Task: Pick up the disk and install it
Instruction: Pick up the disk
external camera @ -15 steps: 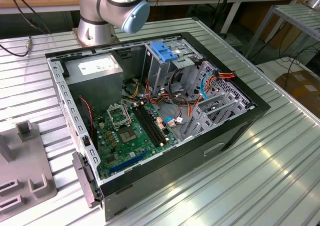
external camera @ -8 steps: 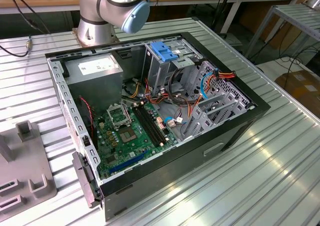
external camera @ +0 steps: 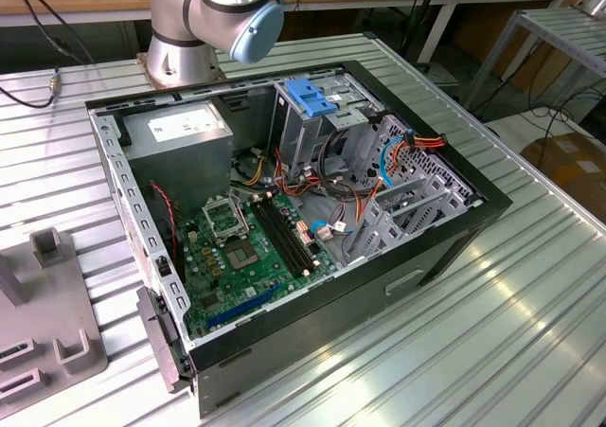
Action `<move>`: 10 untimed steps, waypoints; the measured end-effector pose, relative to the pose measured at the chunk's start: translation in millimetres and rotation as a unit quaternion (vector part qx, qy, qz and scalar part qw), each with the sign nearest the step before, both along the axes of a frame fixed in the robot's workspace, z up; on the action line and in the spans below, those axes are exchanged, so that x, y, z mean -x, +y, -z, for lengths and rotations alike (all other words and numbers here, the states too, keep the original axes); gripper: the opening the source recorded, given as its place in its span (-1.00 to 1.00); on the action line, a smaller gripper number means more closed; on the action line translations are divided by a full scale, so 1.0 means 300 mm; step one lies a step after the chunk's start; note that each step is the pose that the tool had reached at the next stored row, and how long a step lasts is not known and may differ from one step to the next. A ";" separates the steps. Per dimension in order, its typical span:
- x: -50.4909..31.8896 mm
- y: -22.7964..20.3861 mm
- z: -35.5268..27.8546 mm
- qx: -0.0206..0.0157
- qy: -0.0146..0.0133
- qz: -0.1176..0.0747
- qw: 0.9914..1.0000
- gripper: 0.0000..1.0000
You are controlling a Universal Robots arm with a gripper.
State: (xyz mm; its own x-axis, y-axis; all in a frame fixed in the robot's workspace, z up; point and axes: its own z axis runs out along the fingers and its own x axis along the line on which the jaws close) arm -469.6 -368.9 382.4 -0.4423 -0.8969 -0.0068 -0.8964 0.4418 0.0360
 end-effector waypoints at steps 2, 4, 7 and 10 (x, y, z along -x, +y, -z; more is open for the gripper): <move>0.000 0.000 0.002 0.000 0.000 -0.041 0.999 -0.80; 0.000 0.000 0.002 0.000 0.000 -0.058 0.998 -0.80; 0.000 0.000 0.003 0.000 0.000 -0.085 0.996 -0.80; 0.000 0.000 0.005 0.000 -0.001 -0.112 0.994 -0.80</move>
